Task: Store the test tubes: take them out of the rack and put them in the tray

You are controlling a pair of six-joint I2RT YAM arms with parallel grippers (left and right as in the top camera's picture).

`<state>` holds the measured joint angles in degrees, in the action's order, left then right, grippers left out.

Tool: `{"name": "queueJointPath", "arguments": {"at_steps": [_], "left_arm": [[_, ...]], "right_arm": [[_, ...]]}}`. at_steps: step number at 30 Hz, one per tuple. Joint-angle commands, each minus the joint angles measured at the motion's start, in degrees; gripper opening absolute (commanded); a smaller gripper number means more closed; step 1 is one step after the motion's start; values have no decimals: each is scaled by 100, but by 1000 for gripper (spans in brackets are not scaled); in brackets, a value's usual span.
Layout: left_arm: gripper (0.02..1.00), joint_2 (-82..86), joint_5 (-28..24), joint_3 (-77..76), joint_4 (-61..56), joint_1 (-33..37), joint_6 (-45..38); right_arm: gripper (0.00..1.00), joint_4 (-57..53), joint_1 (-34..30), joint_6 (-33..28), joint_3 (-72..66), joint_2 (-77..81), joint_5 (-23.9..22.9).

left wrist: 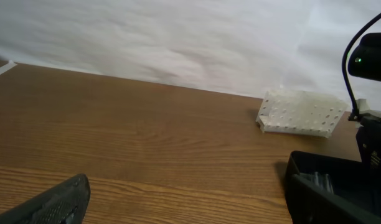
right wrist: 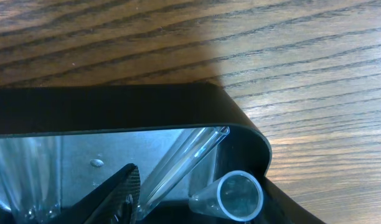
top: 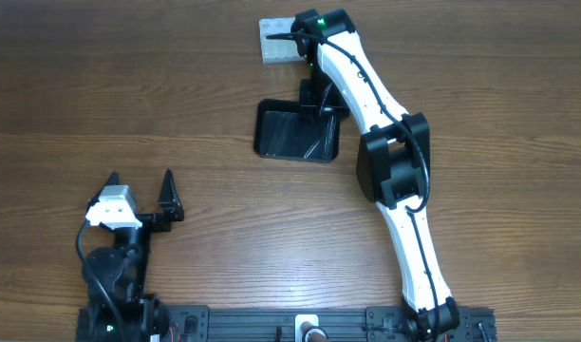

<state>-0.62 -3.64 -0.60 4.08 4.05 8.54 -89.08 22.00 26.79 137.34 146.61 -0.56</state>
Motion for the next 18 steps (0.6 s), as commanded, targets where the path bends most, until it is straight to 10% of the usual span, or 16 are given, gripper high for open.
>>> {"name": "queueJointPath", "arguments": {"at_steps": [1, 6, 18], "left_arm": [[998, 46, 46, 28, 22, 31, -83], [998, 46, 46, 28, 22, 31, -85], [998, 46, 46, 28, 22, 31, -85]], "right_arm": [[485, -2, 15, 13, -20, 72, -79], [117, 20, 22, 13, -20, 72, -79], [172, -46, 33, 13, 7, 63, -74]]}}
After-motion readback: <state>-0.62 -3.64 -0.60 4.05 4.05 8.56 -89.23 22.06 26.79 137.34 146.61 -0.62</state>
